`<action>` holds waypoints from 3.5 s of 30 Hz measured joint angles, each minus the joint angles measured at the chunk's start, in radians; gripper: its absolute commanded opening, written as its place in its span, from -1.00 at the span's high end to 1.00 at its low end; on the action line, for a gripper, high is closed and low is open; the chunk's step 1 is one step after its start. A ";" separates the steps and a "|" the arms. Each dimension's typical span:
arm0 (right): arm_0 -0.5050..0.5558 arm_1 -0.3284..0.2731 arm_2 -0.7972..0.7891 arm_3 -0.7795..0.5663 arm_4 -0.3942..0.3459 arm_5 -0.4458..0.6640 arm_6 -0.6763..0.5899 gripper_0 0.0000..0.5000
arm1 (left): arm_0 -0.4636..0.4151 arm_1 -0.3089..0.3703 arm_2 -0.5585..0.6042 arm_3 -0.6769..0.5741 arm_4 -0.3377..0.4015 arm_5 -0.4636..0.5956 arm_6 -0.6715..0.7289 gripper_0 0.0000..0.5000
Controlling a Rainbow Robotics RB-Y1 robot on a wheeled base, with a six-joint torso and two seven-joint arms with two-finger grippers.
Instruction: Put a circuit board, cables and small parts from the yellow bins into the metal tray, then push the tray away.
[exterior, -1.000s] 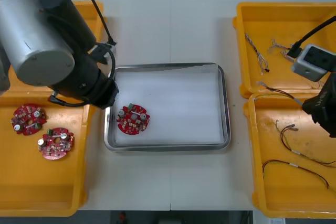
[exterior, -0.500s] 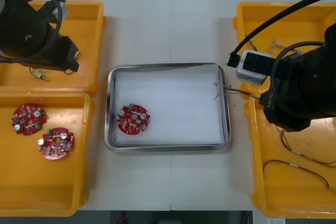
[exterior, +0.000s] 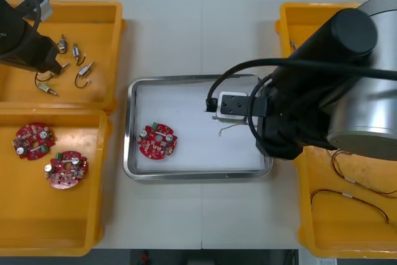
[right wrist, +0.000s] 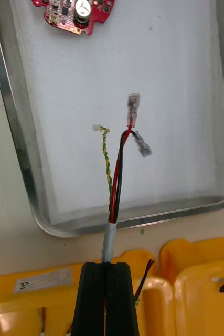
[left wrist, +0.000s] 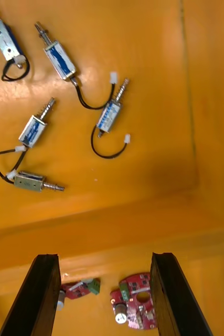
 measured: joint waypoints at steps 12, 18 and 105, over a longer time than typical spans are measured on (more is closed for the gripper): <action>-0.009 0.088 0.213 0.143 0.228 -0.236 0.042 1.00 | -0.105 -0.005 -0.011 0.322 -0.024 -0.205 -0.292 -1.00; -0.010 0.089 0.341 0.237 0.270 -0.326 0.042 1.00 | -0.153 -0.026 -0.011 0.449 -0.083 -0.287 -0.374 -1.00; 0.103 0.057 -0.730 0.417 0.237 0.030 0.079 -1.00 | -0.170 -0.108 -0.010 0.187 -0.116 0.027 -0.152 1.00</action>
